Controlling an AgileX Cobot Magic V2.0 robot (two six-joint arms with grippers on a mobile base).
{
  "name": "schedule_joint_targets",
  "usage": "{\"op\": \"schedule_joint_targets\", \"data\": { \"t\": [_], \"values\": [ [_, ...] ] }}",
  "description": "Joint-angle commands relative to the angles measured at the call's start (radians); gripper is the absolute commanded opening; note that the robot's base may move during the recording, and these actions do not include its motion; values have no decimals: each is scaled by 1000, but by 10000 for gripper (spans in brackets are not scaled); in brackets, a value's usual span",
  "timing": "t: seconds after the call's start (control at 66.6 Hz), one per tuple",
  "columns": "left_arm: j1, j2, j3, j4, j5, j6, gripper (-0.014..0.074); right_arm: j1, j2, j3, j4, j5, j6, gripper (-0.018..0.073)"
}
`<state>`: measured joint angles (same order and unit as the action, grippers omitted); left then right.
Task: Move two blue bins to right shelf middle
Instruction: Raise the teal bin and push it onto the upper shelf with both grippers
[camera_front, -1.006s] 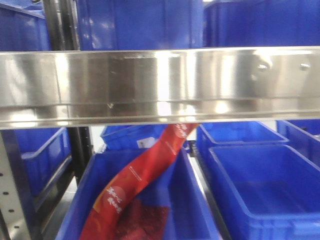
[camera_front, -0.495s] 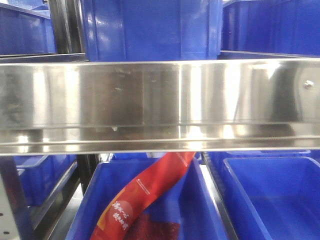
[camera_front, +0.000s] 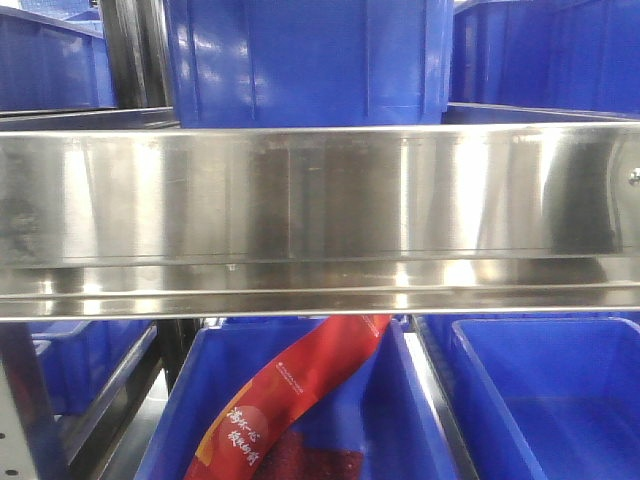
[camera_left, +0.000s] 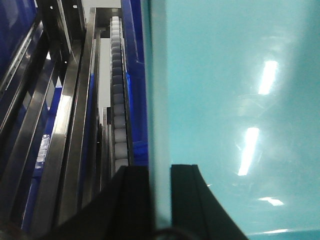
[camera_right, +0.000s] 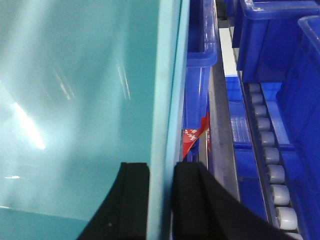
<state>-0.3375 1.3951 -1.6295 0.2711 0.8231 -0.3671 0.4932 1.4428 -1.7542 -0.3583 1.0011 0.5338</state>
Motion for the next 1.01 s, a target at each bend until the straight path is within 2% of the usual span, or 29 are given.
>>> {"op": "schedule_joint_targets", "data": {
  "t": [0.0,0.45,0.706,0.856,0.991],
  "values": [
    [4,-14,-17,8,-109,0,-111,7,-20,-20,17,-96,-7,-167],
    [4,-14,-17,7,-107,0,-111,7,-20,-20,17,-96,-7,-167],
    [4,-14,3,-40,21,-12,-111,7,5,12,9,22,45,-167],
    [4,-14,100,-40,10,-31,-111,7,5,133,5,-37,98,-167],
    [4,-14,224,-47,-51,-36,-111,7,12,266,5,-138,143,-167]
  ]
}}
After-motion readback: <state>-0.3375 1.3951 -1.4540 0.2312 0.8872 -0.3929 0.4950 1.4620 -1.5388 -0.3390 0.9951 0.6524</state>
